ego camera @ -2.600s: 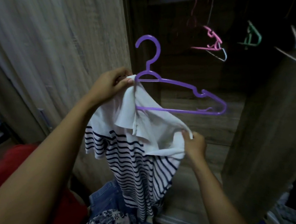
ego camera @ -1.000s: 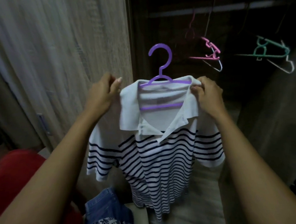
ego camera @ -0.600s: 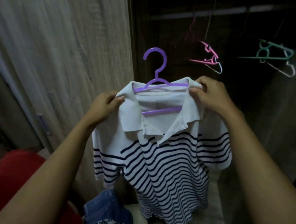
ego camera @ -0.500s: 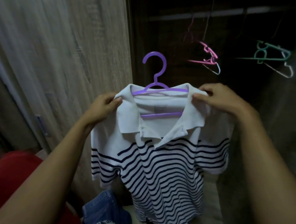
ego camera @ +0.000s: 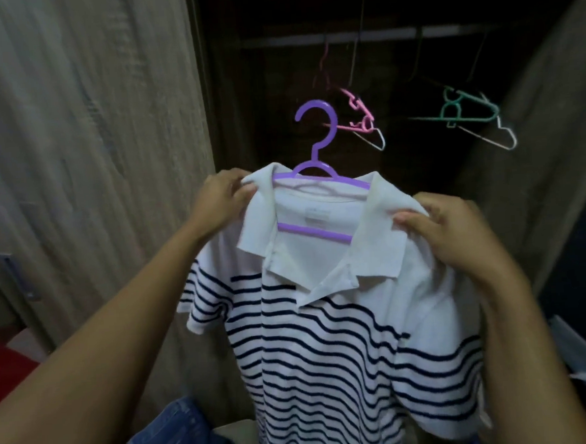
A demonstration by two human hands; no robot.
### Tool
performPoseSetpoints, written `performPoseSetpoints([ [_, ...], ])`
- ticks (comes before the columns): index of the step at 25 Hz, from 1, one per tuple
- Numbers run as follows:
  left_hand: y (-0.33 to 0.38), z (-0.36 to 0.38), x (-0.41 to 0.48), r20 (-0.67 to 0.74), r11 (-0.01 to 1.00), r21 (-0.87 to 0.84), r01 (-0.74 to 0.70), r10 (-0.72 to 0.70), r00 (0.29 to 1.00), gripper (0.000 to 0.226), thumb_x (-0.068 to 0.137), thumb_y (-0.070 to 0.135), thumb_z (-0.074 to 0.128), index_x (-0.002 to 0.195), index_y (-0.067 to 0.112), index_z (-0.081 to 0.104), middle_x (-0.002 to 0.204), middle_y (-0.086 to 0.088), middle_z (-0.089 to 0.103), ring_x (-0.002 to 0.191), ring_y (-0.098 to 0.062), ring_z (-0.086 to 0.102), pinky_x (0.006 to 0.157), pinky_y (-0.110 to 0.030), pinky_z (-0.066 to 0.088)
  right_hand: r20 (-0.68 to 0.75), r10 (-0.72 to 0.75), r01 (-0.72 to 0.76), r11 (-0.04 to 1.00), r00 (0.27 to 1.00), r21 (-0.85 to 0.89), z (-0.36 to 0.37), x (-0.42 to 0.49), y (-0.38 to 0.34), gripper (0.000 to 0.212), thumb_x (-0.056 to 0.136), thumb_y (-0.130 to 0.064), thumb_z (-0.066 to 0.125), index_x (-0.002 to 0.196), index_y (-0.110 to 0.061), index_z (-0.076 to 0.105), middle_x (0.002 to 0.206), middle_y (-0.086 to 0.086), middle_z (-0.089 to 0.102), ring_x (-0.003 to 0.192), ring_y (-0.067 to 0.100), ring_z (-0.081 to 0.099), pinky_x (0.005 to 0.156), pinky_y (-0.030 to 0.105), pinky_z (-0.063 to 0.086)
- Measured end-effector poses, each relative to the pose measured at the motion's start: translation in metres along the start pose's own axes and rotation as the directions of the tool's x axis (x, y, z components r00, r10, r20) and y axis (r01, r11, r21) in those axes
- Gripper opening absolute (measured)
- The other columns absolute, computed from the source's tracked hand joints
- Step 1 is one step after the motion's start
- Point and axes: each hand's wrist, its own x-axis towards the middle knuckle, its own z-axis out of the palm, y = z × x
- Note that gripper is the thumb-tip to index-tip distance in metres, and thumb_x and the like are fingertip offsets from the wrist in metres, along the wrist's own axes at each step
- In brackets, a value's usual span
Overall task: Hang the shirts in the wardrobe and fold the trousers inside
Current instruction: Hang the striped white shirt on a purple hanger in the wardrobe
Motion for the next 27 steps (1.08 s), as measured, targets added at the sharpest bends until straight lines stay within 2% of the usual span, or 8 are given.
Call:
performPoseSetpoints([
  [2, 0.006, 0.014, 0.004, -0.044, 1.0, -0.015, 0.008, -0.009, 0.999, 0.04, 0.094, 0.028, 0.054, 0.131, 0.012, 0.053, 0.13, -0.009, 0.056, 0.117, -0.021, 0.053, 0.094, -0.031, 0.041, -0.074, 0.033, -0.038, 0.997, 0.997, -0.065, -0.014, -0.015, -0.009, 0.021, 0.088, -0.03, 0.06, 0.072, -0.017, 0.059, 0.064, -0.002, 0.06, 0.065, 0.016, 0.057, 0.055, 0.029, 0.04],
  [4, 0.01, 0.023, 0.004, -0.069, 1.0, -0.006, 0.007, -0.007, 0.998, 0.047, 0.095, 0.031, 0.052, 0.138, 0.014, 0.045, 0.14, -0.008, 0.049, 0.128, -0.021, 0.045, 0.102, -0.032, 0.036, -0.126, 0.064, -0.083, 0.985, 0.99, -0.152, -0.021, -0.023, -0.018, 0.021, 0.089, -0.036, 0.058, 0.075, -0.02, 0.057, 0.067, -0.002, 0.058, 0.068, 0.021, 0.055, 0.054, 0.031, 0.036],
  [6, 0.009, 0.027, 0.001, -0.098, 0.999, 0.031, 0.029, -0.026, 0.995, 0.045, 0.096, 0.03, 0.049, 0.138, 0.014, 0.044, 0.141, -0.008, 0.048, 0.129, -0.022, 0.043, 0.104, -0.034, 0.035, -0.168, 0.076, -0.116, 0.965, 0.983, -0.237, -0.015, -0.02, -0.031, 0.023, 0.09, -0.04, 0.055, 0.077, -0.022, 0.054, 0.07, 0.001, 0.055, 0.073, 0.026, 0.052, 0.058, 0.031, 0.032],
  [9, 0.008, 0.024, -0.002, -0.194, 0.996, 0.043, 0.078, -0.068, 0.979, 0.041, 0.097, 0.02, 0.048, 0.136, 0.009, 0.047, 0.138, -0.01, 0.051, 0.128, -0.024, 0.046, 0.106, -0.035, 0.035, -0.213, 0.067, -0.138, 0.931, 0.975, -0.339, 0.008, -0.006, -0.051, 0.026, 0.092, -0.042, 0.051, 0.088, -0.017, 0.056, 0.084, 0.012, 0.06, 0.083, 0.036, 0.056, 0.063, 0.032, 0.036],
  [16, -0.01, -0.002, 0.002, -0.391, 0.997, 0.072, 0.022, 0.008, 0.92, 0.041, 0.092, 0.006, 0.05, 0.132, 0.004, 0.049, 0.138, -0.013, 0.05, 0.129, -0.026, 0.044, 0.108, -0.029, 0.026, -0.299, 0.034, -0.131, 0.941, 0.954, -0.311, 0.051, 0.051, -0.094, 0.023, 0.099, -0.021, 0.044, 0.111, -0.003, 0.054, 0.104, 0.02, 0.063, 0.101, 0.04, 0.059, 0.066, 0.031, 0.038],
  [20, -0.014, -0.014, 0.014, -0.477, 0.995, 0.102, -0.012, 0.06, 0.877, 0.056, 0.094, 0.012, 0.049, 0.146, 0.006, 0.029, 0.155, -0.011, 0.025, 0.143, -0.022, 0.023, 0.114, -0.028, 0.013, -0.3, 0.052, -0.147, 0.942, 0.953, -0.303, 0.072, 0.109, -0.115, 0.022, 0.097, -0.004, 0.038, 0.116, 0.002, 0.049, 0.11, 0.022, 0.061, 0.103, 0.038, 0.059, 0.067, 0.031, 0.038],
  [23, -0.022, -0.027, 0.038, -0.464, 0.988, 0.144, -0.059, 0.12, 0.878, 0.063, 0.097, 0.024, 0.036, 0.151, 0.01, 0.009, 0.16, -0.007, 0.003, 0.148, -0.021, 0.004, 0.119, -0.036, 0.009, -0.279, 0.059, -0.141, 0.949, 0.958, -0.283, 0.087, 0.157, -0.13, 0.023, 0.096, 0.0, 0.036, 0.115, 0.005, 0.048, 0.113, 0.022, 0.06, 0.103, 0.036, 0.06, 0.066, 0.028, 0.035],
  [27, -0.036, -0.039, 0.065, -0.446, 0.975, 0.205, -0.085, 0.17, 0.879, 0.061, 0.099, 0.028, 0.029, 0.152, 0.013, 0.002, 0.16, -0.003, -0.006, 0.148, -0.019, -0.004, 0.12, -0.047, 0.01, -0.279, 0.046, -0.121, 0.959, 0.959, -0.257, 0.108, 0.208, -0.14, 0.025, 0.096, -0.002, 0.033, 0.117, 0.003, 0.047, 0.111, 0.02, 0.06, 0.103, 0.034, 0.059, 0.066, 0.028, 0.037],
])
